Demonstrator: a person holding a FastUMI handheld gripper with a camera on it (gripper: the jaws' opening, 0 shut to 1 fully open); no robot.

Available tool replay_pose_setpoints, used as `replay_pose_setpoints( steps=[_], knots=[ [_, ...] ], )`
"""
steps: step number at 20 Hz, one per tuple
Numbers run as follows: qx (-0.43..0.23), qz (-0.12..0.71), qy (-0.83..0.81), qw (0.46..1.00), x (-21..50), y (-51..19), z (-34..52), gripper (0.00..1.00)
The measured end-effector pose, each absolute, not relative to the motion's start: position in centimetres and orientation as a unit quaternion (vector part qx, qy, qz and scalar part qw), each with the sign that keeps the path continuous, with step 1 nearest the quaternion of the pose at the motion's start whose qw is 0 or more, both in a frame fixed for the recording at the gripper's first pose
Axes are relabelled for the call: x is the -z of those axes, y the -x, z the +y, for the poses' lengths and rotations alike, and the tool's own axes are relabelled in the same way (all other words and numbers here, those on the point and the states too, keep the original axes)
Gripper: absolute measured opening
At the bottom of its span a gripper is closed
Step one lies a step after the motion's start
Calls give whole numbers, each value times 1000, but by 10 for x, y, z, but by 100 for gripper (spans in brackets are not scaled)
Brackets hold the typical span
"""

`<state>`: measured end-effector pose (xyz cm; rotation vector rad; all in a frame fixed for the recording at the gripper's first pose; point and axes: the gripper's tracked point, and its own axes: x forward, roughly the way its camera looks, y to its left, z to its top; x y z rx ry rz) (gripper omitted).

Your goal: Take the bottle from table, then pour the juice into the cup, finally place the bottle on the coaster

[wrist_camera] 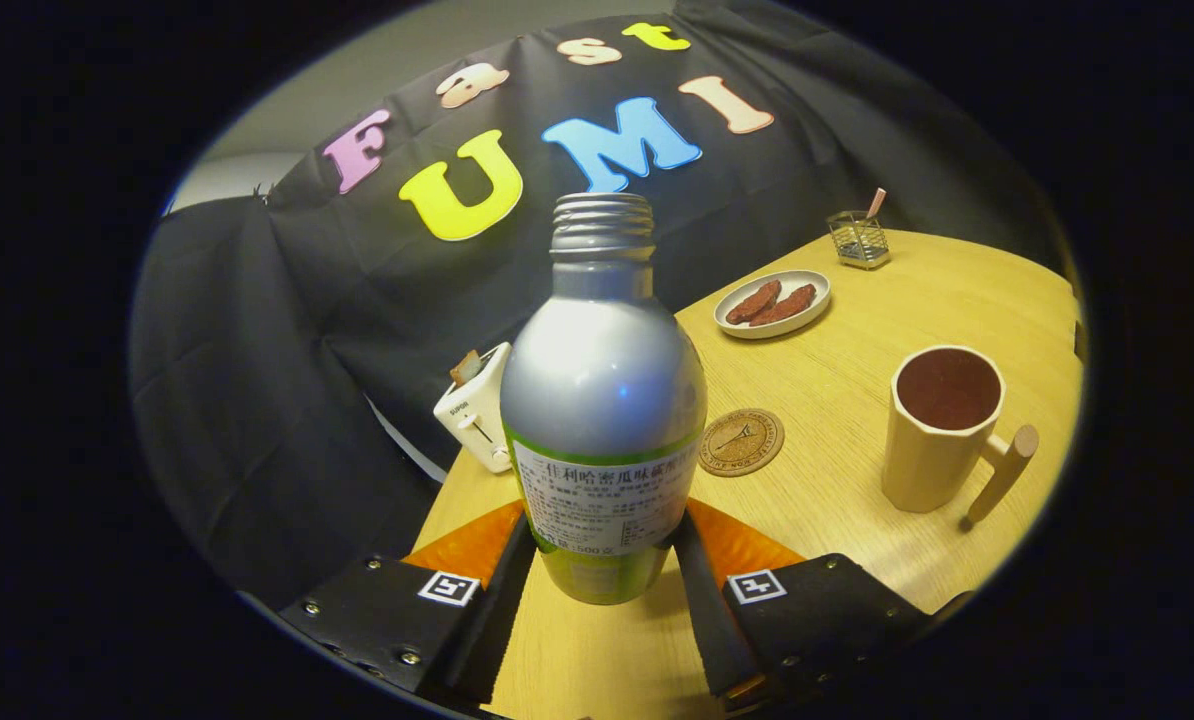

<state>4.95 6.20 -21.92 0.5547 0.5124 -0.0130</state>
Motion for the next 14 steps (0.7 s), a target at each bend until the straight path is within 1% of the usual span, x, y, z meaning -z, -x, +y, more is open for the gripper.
replay_pose_setpoints(
  steps=[9,14],
  knots=[
    [24,252,-358,899,226,-49,49,75],
    [37,257,-414,873,238,-47,43,75]
  ],
)
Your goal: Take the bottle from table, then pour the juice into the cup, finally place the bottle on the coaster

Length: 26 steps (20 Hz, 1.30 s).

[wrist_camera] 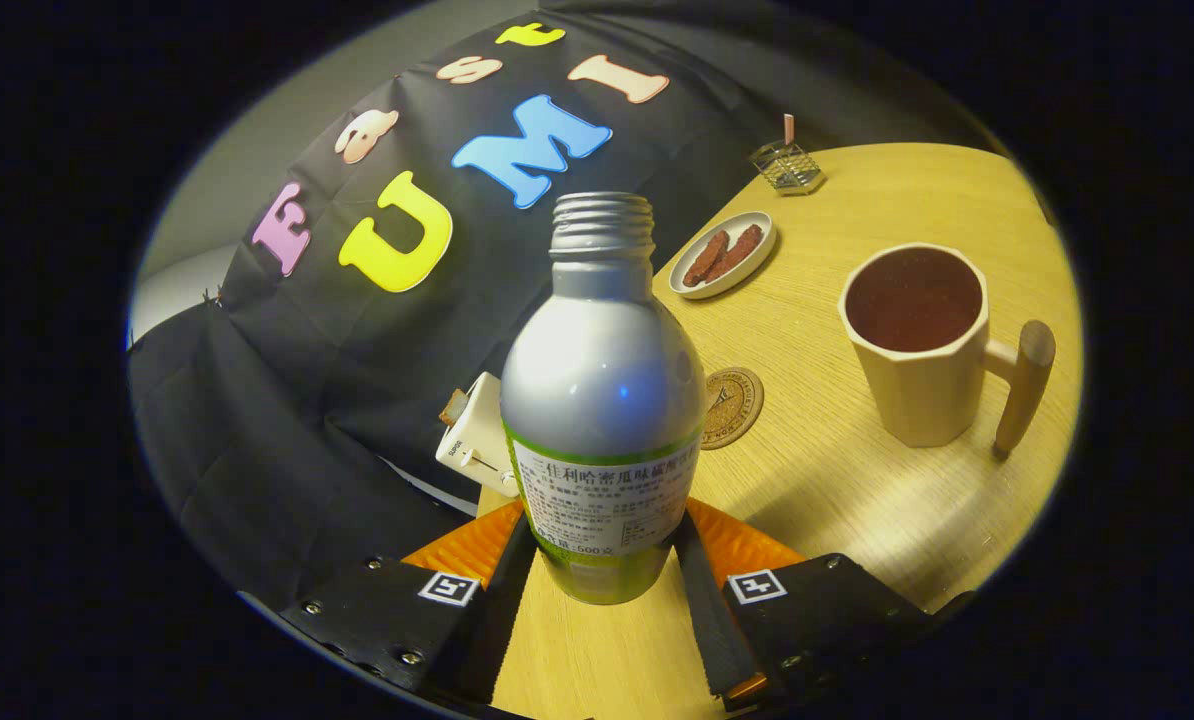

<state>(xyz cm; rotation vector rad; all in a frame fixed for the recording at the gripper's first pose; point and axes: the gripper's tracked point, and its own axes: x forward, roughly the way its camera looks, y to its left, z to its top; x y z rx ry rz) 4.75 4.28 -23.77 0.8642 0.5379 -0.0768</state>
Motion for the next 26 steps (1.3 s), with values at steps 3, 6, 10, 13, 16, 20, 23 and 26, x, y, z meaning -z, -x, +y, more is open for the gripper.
replay_pose_setpoints(
  steps=[3,6,10,13,16,20,23,26],
  knots=[
    [37,252,-462,849,240,-51,42,75],
    [45,258,-479,838,246,-48,38,75],
    [51,258,-522,811,250,-47,34,75],
    [63,259,-555,788,251,-45,31,75],
    [74,263,-580,768,254,-45,29,75],
    [77,255,-622,737,248,-48,30,75],
    [76,247,-658,707,242,-54,32,75],
    [74,239,-677,693,237,-54,33,75]
  ],
)
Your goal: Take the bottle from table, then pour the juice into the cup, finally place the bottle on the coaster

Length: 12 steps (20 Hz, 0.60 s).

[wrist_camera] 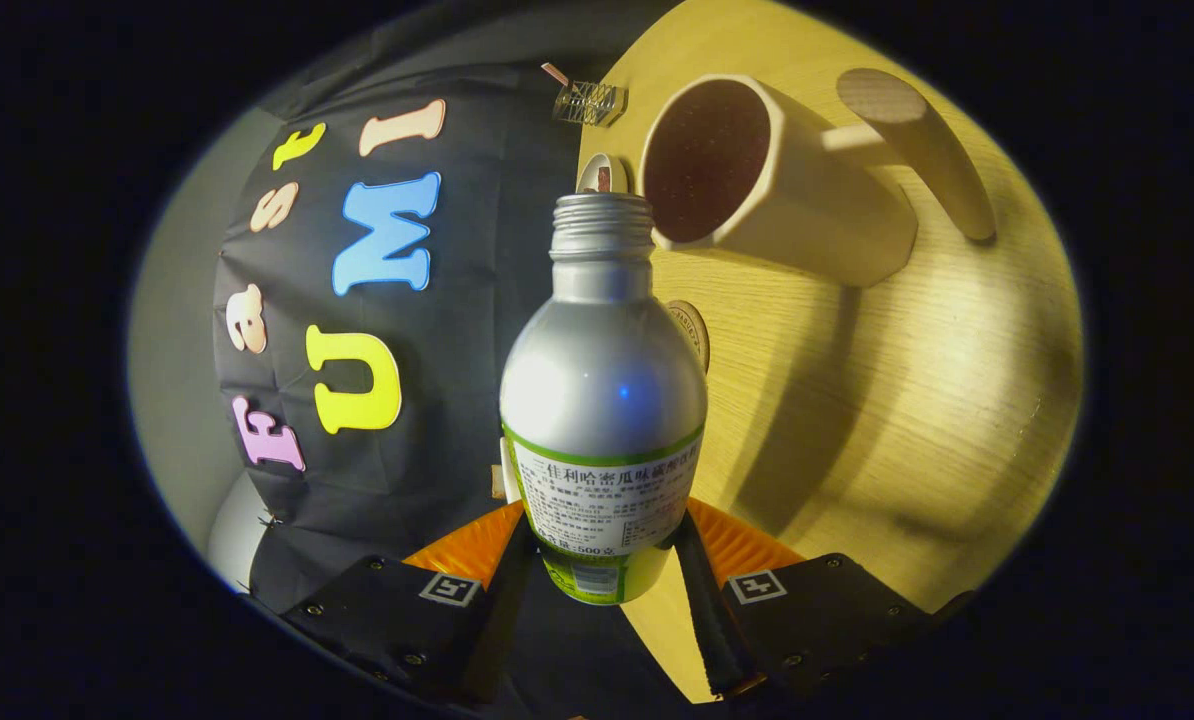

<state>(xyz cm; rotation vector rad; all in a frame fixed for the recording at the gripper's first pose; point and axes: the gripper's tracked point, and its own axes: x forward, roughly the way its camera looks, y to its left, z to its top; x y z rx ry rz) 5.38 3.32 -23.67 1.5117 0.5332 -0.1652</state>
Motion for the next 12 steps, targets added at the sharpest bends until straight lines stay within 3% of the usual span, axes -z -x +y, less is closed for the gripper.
replay_pose_setpoints(
  steps=[12],
  knots=[
    [76,209,-747,626,217,-65,34,75]
  ],
)
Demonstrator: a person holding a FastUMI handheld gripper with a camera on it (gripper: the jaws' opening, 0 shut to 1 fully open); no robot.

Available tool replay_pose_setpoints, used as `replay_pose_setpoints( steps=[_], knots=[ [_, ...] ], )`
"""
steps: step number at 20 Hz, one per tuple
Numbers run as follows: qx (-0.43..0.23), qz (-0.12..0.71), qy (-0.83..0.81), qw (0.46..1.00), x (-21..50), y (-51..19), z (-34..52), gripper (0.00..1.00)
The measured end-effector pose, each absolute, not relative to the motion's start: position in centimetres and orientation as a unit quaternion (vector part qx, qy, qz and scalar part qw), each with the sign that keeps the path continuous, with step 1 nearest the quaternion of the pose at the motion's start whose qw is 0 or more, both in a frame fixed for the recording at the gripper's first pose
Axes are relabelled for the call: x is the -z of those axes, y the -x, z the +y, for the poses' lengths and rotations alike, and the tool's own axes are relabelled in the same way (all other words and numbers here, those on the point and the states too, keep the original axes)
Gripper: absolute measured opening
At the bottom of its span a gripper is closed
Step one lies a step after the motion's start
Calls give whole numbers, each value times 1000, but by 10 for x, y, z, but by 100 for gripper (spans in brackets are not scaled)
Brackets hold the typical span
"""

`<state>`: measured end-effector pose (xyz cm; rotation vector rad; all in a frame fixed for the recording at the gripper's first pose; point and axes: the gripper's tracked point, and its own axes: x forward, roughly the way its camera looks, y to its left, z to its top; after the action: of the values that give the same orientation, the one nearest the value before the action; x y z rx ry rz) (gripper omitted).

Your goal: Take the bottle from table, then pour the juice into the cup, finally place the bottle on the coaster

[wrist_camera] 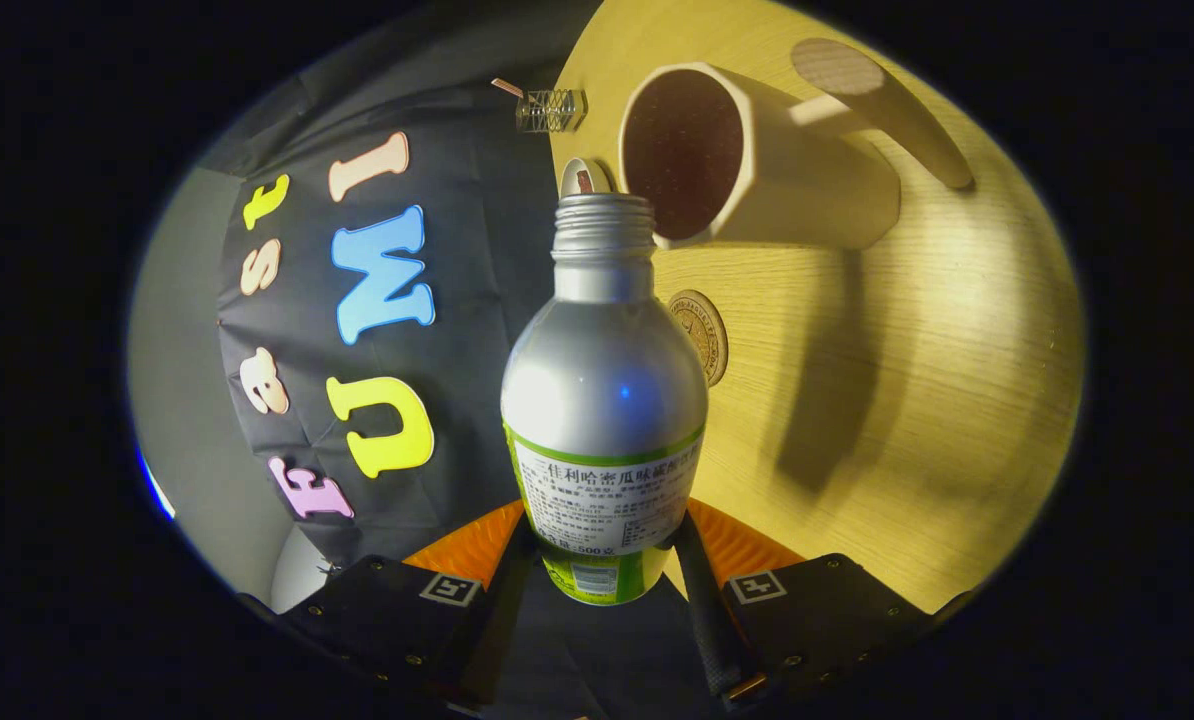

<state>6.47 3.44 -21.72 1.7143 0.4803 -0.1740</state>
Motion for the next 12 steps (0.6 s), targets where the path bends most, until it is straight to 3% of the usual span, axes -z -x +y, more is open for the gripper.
replay_pose_setpoints(
  steps=[12],
  knots=[
    [80,200,-790,574,201,-73,31,75]
  ],
)
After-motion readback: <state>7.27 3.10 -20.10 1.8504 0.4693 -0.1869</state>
